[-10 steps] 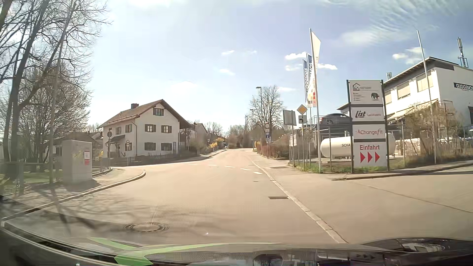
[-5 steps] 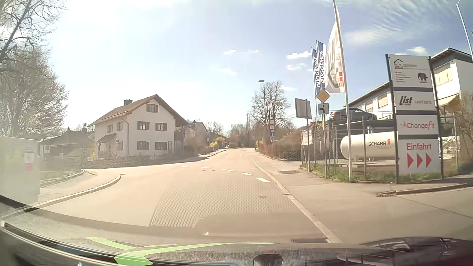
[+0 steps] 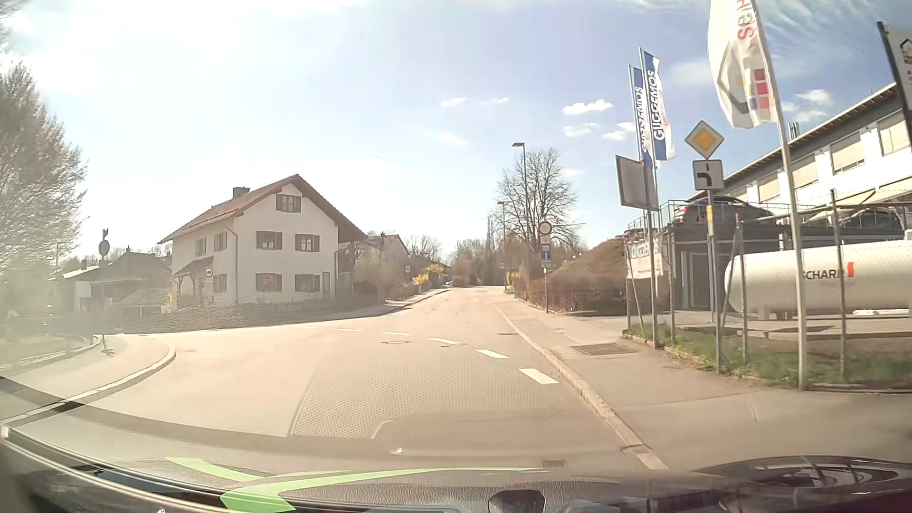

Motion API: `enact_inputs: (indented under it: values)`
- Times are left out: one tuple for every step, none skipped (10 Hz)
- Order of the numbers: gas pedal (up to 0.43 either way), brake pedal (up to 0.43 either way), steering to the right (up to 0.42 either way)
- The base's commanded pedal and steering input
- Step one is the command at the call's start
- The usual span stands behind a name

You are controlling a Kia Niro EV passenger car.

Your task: Follow the waypoints while adhering to traffic rules and regulations

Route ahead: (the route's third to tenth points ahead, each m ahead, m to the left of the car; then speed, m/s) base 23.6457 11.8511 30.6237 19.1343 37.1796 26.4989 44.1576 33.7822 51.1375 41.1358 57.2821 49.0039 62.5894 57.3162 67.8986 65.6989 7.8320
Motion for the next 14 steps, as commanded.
enact_inputs:
  values:
    - [0.079, 0.0, -0.048]
    - [0.079, 0.0, -0.055]
    - [0.079, 0.0, -0.064]
    - [0.079, 0.0, -0.073]
    - [0.079, 0.0, -0.089]
    - [0.079, 0.0, -0.106]
    - [0.079, 0.0, -0.119]
    - [0.079, 0.0, -0.137]
    - [0.079, 0.0, -0.147]
    - [0.079, 0.0, -0.161]
    - [0.079, 0.0, -0.176]
    - [0.079, 0.0, -0.189]
    - [0.079, 0.0, -0.2]
    - [0.098, 0.0, -0.209]
